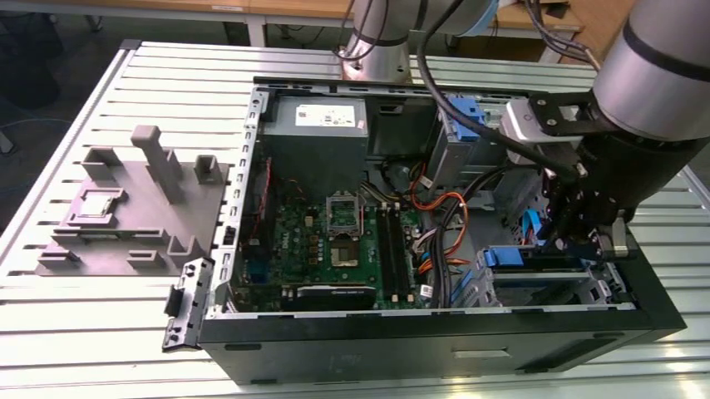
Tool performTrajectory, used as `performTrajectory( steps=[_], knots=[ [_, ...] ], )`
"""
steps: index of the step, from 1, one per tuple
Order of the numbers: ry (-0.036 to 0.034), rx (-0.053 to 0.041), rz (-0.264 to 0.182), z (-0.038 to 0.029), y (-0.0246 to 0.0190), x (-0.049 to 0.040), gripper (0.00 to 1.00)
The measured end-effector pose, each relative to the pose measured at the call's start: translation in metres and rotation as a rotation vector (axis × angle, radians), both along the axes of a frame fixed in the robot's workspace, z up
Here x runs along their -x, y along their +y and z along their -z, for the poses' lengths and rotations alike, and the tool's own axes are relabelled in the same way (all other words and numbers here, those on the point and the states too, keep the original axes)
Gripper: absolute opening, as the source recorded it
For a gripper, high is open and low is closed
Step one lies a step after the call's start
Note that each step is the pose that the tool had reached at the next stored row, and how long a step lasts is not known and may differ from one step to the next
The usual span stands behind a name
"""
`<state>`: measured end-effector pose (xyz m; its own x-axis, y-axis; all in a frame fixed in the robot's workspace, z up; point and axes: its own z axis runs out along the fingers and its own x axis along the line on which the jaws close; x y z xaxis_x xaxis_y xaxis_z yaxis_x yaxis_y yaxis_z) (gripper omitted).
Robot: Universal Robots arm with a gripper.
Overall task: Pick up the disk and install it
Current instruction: 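Insert the second disk wire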
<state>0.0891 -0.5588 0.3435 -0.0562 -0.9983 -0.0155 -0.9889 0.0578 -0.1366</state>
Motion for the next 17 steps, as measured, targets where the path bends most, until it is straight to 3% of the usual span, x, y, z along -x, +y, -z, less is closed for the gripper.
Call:
performTrajectory(
  steps=[5,6,8,17],
  knots=[
    [0.0001,-0.0002,0.0,-0.003,0.0,0.0,0.24],
    [0.0002,0.0001,0.0,-0.0032,0.0,0.0,0.16],
    [0.0001,0.0,0.0,-0.0033,0.0,0.0,0.1],
    [0.0002,0.0,0.0,-0.0036,0.0,0.0,0.1]
  ],
)
